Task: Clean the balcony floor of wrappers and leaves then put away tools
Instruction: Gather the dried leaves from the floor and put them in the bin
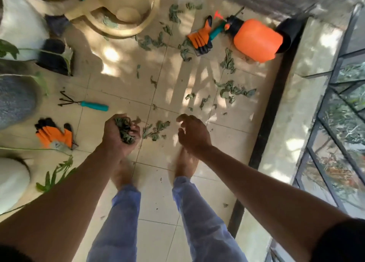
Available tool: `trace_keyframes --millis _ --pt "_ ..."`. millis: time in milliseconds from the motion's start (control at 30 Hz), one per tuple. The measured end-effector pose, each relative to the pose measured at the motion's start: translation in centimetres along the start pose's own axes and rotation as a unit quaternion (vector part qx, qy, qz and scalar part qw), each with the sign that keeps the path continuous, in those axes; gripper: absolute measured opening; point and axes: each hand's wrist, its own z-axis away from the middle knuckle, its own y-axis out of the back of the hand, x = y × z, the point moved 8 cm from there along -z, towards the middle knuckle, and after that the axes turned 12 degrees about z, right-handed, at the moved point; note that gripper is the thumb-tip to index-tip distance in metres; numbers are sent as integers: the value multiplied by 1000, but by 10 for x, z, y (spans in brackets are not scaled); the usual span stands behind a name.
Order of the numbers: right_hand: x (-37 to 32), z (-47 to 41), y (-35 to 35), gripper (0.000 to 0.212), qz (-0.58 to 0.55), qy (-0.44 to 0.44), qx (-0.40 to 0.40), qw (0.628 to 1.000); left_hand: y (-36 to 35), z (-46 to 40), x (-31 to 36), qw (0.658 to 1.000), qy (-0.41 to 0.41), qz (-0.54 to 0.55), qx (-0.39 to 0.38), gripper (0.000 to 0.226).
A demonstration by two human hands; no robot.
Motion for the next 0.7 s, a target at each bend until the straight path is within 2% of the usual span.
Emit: trace_keyframes --millis 133,233,367,567,633,700 --pt "26 -13 -63 50 87 4 -94 992 25 -40 8 999 24 -23 5 15" --pt "34 -30 -108 68 116 11 -115 987 46 -77 12 998 40 -47 24 15" --pt "31 -61 -159 90 155 17 -106 982 74 -112 21 995 59 -67 39 17" --pt "10 -101 -223 110 240 58 -77 966 112 -156 31 992 80 -78 54 31" --pt "0 -109 -239 108 253 82 -61 962 124 -168 34 991 74 -81 73 35" --pt "-12 -113 -250 96 274 121 -45 953 134 -175 34 990 69 -83 89 35"
